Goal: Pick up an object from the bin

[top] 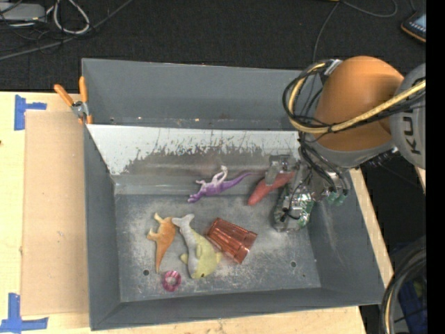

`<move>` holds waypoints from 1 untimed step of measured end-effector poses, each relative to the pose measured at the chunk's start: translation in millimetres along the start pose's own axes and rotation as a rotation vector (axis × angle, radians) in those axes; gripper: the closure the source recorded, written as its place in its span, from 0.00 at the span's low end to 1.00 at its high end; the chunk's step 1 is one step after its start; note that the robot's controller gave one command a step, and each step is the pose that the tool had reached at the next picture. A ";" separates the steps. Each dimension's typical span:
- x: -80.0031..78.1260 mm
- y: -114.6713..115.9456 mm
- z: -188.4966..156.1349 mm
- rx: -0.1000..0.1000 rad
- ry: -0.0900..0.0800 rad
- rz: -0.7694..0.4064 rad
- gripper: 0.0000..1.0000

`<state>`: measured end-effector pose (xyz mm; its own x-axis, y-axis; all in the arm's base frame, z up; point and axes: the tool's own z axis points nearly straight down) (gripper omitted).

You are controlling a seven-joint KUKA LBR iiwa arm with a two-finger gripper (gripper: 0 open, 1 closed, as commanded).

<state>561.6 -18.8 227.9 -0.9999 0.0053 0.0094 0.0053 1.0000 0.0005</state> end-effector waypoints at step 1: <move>-1.3 0.1 -4.5 0.000 -0.008 0.000 0.00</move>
Offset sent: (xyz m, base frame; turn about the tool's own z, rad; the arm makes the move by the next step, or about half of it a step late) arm -0.0264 0.0466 -0.1579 0.1788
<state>563.0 -18.7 232.4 -1.0000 0.0051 0.0016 0.0051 1.0000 0.0004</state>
